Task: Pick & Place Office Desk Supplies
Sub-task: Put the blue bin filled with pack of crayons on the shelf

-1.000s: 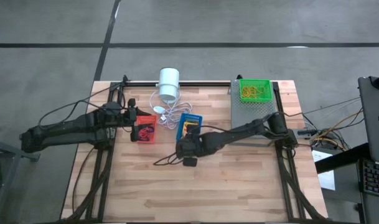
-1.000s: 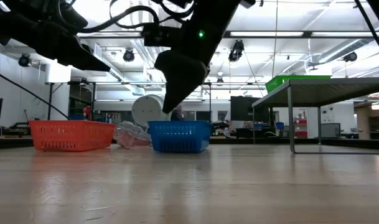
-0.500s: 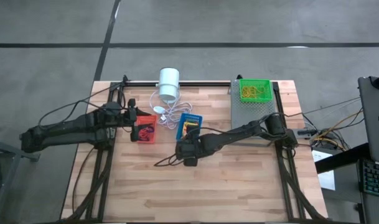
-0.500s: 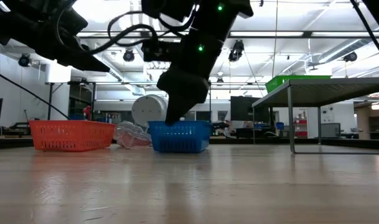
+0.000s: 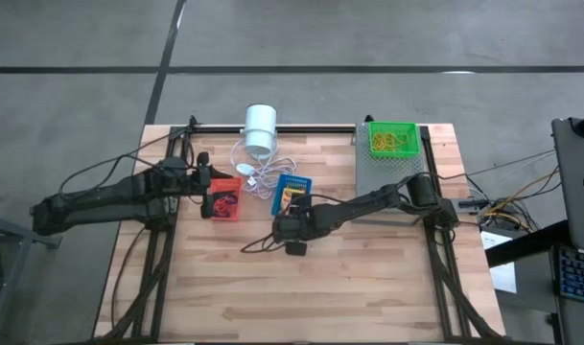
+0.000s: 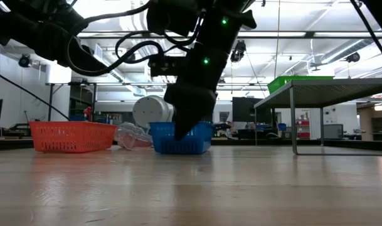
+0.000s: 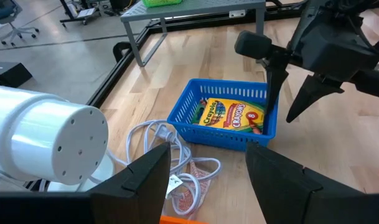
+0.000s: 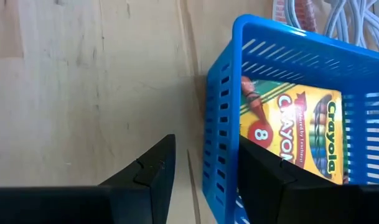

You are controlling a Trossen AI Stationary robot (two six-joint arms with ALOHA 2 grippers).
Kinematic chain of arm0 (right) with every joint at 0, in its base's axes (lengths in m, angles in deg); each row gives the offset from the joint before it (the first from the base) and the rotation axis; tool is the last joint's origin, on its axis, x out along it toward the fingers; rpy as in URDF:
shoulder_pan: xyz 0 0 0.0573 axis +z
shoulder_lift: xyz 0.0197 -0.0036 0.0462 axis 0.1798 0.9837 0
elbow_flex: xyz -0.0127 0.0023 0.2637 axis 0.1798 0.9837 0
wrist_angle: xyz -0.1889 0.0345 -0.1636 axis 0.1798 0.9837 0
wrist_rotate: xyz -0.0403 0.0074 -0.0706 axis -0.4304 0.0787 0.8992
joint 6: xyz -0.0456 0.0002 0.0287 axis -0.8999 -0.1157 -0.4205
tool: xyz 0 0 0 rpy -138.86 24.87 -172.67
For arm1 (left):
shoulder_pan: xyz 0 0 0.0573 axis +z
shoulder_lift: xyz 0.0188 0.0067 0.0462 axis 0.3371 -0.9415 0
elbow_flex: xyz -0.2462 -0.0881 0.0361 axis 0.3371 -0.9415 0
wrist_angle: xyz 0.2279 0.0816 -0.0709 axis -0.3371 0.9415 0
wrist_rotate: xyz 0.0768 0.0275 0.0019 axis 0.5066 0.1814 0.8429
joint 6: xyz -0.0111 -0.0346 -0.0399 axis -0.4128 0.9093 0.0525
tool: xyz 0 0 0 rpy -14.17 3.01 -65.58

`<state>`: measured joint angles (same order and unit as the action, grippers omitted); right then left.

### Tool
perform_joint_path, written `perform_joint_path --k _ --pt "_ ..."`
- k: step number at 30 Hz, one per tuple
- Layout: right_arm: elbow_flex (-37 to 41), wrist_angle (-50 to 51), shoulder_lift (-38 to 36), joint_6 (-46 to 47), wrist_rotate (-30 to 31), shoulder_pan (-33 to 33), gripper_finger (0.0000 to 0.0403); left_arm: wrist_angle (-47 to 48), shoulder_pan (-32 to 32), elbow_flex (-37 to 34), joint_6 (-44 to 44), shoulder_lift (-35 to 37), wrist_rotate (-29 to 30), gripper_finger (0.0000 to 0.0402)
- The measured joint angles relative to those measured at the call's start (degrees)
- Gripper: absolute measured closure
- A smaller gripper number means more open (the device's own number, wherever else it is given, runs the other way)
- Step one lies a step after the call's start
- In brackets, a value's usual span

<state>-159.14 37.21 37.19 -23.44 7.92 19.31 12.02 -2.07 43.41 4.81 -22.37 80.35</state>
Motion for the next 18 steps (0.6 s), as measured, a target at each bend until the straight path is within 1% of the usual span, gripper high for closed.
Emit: perform_joint_path --k 3,6,18 --pt "0.0 0.0 0.0 0.0 -0.1 0.0 0.0259 0.0 0.0 0.0 0.0 0.0 0.0 0.019" --pt "0.0 0.0 0.0 -0.2 -0.1 0.0 0.0274 0.0 0.0 0.0 0.0 0.0 0.0 0.019" --pt "0.0 -0.1 0.0 0.0 -0.1 0.0 0.0372 0.1 0.0 0.0 0.0 0.0 0.0 0.019"
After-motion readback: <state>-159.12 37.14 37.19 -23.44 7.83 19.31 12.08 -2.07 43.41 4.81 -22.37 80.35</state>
